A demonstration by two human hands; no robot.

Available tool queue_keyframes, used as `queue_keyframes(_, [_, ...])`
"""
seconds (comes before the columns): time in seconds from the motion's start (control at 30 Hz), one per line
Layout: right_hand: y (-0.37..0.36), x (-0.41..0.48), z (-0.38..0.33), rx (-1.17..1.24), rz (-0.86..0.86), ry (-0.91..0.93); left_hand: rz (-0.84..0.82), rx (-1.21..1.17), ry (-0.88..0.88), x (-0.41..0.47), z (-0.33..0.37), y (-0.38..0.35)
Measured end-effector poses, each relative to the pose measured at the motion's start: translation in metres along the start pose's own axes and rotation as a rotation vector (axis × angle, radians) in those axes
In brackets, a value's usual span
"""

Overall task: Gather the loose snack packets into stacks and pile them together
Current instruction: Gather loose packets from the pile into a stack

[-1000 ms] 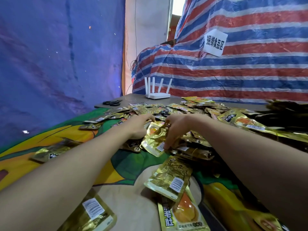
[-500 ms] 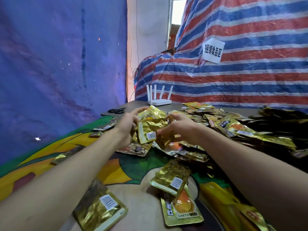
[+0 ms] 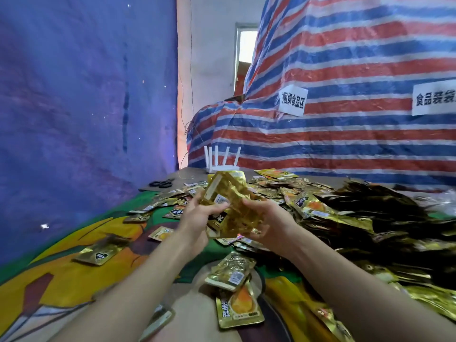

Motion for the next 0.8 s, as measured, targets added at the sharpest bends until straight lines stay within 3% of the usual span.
queue_keyframes(0.2, [0.02,-0.03,-0.016,-0.097,-0.085,0.093,0.092,-0.182,0.005,-0.022,-0.009,-0.026])
queue_keyframes(0.33, [0.03,-0.052,-0.016,-0.294,-0.116,0.232,0.113,-0.013,0.02,-0.031,-0.023,-0.042])
queue_keyframes(0.43, [0.036,-0.064,-0.01,-0.259,-0.041,0.32,0.007,0.03,0.043,-0.037,-0.037,-0.058])
queue_keyframes(0.57, [0.053,-0.063,-0.003,-0.129,0.063,0.286,-0.264,-0.048,0.081,-0.046,-0.048,-0.077])
queue_keyframes(0.8, [0.066,-0.061,0.004,0.034,0.122,0.213,-0.281,0.209,-0.147,-0.05,-0.039,-0.075])
Point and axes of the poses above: each hand's wrist, its own x-axis towards the middle knuckle, its own y-axis out of the back of the hand, z = x × y, the point moved 7 cm from there along x, towards the middle knuckle, and after that the axes turned 2 degrees about -z, right-handed, at the moved point
